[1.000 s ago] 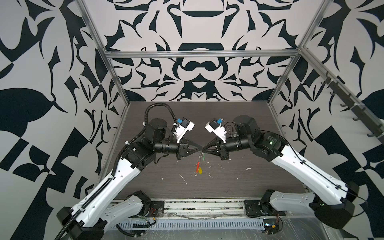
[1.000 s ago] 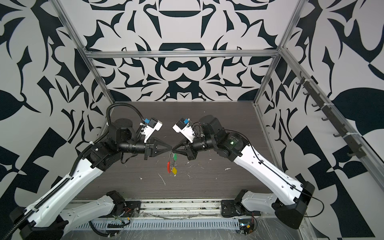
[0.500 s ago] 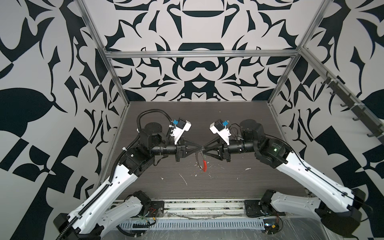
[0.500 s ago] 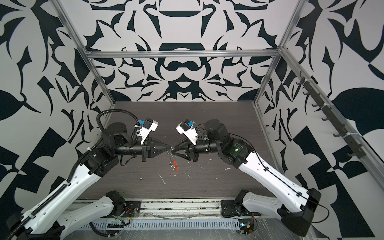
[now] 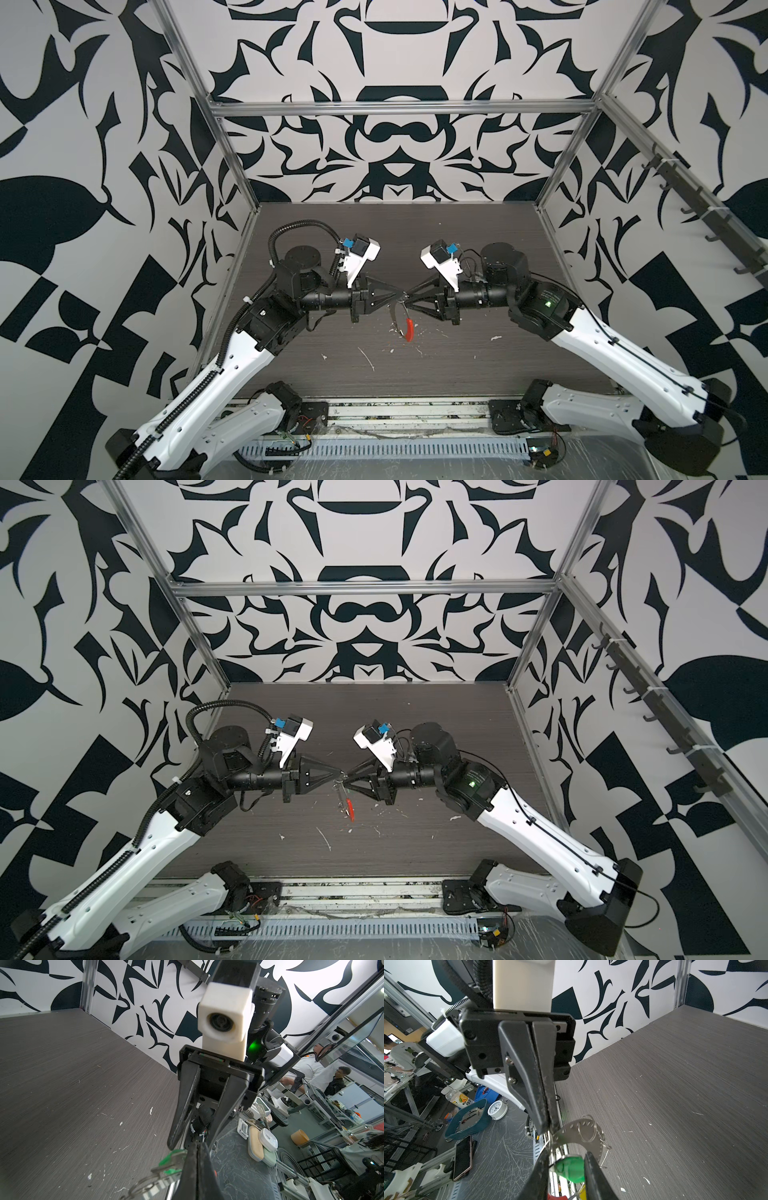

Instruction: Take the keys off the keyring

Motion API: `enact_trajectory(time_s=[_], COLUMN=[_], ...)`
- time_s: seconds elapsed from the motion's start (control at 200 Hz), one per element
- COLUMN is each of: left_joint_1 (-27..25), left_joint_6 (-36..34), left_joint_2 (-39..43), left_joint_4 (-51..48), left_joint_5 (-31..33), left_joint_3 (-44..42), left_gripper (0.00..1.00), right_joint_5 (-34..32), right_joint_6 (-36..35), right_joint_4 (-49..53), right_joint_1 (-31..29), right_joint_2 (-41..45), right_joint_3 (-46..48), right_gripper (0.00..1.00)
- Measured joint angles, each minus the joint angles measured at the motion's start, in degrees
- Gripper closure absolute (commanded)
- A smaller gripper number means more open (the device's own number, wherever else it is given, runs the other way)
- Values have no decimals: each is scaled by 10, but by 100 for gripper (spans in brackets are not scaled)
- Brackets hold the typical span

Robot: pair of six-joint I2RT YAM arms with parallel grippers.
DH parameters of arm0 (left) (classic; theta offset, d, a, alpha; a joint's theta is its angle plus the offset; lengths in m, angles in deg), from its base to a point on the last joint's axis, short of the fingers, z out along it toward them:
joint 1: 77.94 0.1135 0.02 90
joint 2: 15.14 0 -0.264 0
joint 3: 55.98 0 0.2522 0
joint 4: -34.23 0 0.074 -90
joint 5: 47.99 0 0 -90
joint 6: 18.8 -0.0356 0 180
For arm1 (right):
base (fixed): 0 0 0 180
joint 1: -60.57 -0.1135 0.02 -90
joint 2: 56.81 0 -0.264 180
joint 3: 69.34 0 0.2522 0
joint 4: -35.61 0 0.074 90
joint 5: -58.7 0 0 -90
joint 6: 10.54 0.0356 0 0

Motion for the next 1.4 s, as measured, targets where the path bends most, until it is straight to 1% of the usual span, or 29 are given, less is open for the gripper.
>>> enact_trajectory(time_s=[0.105, 0.23, 0.545, 0.605, 0.78, 1.0, 1.4], left_joint_1=[0, 0, 0, 0, 0, 0, 0], left_joint_6=[1, 2, 2, 2, 2, 5, 17], left_joint_2=[2, 3, 6, 7, 8, 10, 21], left_joint_4=[0, 3, 9, 9, 9, 9, 14], left_joint_5=[2, 2, 10, 12, 15, 21, 38], left_joint_3=[0, 0, 0, 0, 0, -1, -21], left_gripper=[100, 100, 100, 100, 100, 100, 100], right_joint_5=[0, 0, -8, -10, -18, -34, -111], right_joint_6=[3, 2, 1, 0, -1, -5, -20], right_joint_4=[0, -2, -3, -3, -2, 0, 8], right_joint_1=[-2, -6, -12, -13, -17, -29, -68], right_joint_2=[0, -1, -2, -2, -2, -8, -13], right_joint_3=[1, 1, 2, 2, 4, 4, 4], right_gripper=[60, 60, 82, 85, 100, 100, 100])
